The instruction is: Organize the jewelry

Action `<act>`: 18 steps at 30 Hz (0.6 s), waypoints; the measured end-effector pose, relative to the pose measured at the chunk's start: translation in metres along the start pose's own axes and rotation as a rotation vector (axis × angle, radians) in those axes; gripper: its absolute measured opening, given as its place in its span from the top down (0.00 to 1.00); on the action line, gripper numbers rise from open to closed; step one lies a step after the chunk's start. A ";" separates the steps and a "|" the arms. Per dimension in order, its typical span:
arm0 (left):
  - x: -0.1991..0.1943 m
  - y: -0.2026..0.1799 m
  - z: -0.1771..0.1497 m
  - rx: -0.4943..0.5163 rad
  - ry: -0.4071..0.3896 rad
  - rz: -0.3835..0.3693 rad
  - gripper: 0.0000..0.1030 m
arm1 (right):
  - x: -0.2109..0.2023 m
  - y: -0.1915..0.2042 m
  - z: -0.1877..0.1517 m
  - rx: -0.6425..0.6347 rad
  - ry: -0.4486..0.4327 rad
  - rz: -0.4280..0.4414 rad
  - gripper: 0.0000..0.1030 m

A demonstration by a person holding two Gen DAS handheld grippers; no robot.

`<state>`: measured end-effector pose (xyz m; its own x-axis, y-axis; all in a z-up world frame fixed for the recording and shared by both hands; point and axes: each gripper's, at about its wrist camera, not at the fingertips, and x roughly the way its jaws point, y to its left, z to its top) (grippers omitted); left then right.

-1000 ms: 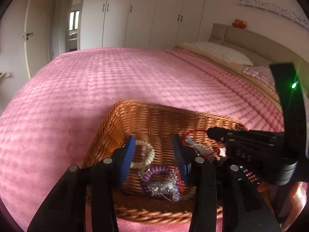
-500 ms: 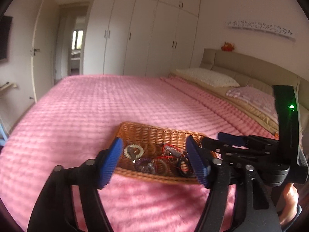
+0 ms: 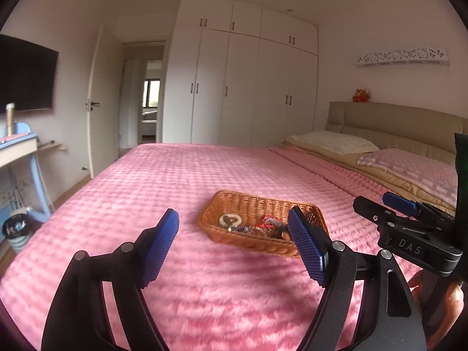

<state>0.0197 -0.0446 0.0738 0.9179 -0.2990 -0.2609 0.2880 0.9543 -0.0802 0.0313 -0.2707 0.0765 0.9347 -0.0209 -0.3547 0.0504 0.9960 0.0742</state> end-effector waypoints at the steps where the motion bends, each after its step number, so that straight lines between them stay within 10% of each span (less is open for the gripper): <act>1: -0.005 0.000 -0.003 -0.003 -0.002 0.004 0.27 | -0.004 0.000 -0.003 0.001 -0.002 0.000 0.32; 18: -0.066 0.006 -0.026 -0.027 -0.041 0.053 0.27 | -0.063 0.007 -0.030 0.015 -0.088 -0.026 0.30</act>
<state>-0.0462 -0.0194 0.0654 0.9423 -0.2471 -0.2256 0.2316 0.9683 -0.0934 -0.0378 -0.2595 0.0712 0.9603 -0.0547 -0.2735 0.0796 0.9936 0.0807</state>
